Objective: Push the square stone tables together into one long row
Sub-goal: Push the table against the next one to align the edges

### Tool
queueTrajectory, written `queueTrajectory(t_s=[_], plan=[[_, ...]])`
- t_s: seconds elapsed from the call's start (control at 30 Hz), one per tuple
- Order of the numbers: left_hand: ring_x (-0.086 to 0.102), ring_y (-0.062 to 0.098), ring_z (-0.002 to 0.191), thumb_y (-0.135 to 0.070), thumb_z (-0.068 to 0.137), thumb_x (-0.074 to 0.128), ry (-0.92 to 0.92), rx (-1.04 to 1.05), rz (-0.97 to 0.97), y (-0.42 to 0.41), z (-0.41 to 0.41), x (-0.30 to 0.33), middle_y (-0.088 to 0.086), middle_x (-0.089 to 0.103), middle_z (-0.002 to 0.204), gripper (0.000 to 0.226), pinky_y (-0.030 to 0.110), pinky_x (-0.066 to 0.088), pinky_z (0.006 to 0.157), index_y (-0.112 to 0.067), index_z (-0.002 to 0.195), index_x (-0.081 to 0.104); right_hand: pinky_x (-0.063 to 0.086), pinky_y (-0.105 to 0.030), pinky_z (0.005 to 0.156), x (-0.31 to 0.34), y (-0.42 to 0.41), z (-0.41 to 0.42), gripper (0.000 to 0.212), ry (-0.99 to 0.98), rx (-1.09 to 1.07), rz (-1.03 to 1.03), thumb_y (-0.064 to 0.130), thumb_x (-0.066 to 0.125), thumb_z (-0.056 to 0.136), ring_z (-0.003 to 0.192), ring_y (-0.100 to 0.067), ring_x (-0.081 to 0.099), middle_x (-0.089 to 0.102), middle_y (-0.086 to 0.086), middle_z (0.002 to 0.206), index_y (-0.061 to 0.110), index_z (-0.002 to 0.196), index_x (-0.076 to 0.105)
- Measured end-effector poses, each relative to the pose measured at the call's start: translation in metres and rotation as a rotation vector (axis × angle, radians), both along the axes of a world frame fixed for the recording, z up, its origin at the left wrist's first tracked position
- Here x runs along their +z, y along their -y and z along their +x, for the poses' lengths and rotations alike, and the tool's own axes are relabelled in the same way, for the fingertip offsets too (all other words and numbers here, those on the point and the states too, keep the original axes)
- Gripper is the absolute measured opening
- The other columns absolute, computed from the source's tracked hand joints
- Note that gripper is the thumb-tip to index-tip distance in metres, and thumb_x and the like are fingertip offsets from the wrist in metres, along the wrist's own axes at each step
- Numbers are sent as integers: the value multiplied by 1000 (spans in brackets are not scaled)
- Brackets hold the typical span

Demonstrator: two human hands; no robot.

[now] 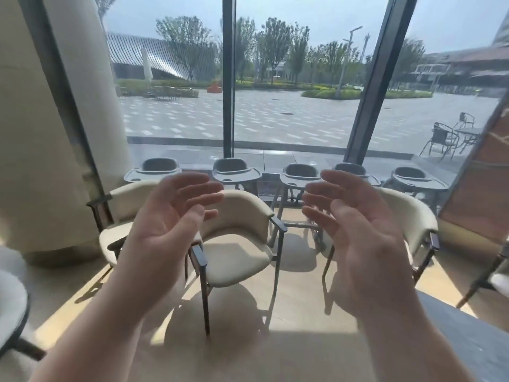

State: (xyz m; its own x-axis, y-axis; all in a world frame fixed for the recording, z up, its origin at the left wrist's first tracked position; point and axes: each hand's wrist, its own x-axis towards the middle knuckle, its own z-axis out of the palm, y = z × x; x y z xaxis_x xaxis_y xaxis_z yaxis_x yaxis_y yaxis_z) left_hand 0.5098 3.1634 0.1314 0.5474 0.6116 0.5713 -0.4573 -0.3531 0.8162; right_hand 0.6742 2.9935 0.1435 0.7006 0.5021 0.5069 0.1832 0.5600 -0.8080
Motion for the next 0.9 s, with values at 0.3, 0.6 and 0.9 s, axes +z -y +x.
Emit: queueTrajectory(t_s=[0.3,0.6,0.9], plan=[[68,29,117,-10,93,52,75,-233,167,-176,68,78,8,72,120,33,49,54,98,-15,125,57,56,-40,98,70,-152,13,33,244,-281,9,8,48,93,111,-23,68,73,-4,110,16,121,63],[70,32,113,-3,94,49,230,-507,161,-201,189,116,10,73,119,33,45,58,94,-12,125,57,54,-44,98,101,-153,87,33,384,-491,-8,16,48,97,117,-24,65,71,-2,115,23,126,61],[69,33,115,-2,94,49,232,-634,181,-158,366,127,9,73,118,34,53,57,96,-13,125,58,54,-48,101,103,-94,232,34,347,-663,21,12,45,94,115,-24,66,70,-9,114,17,125,60]])
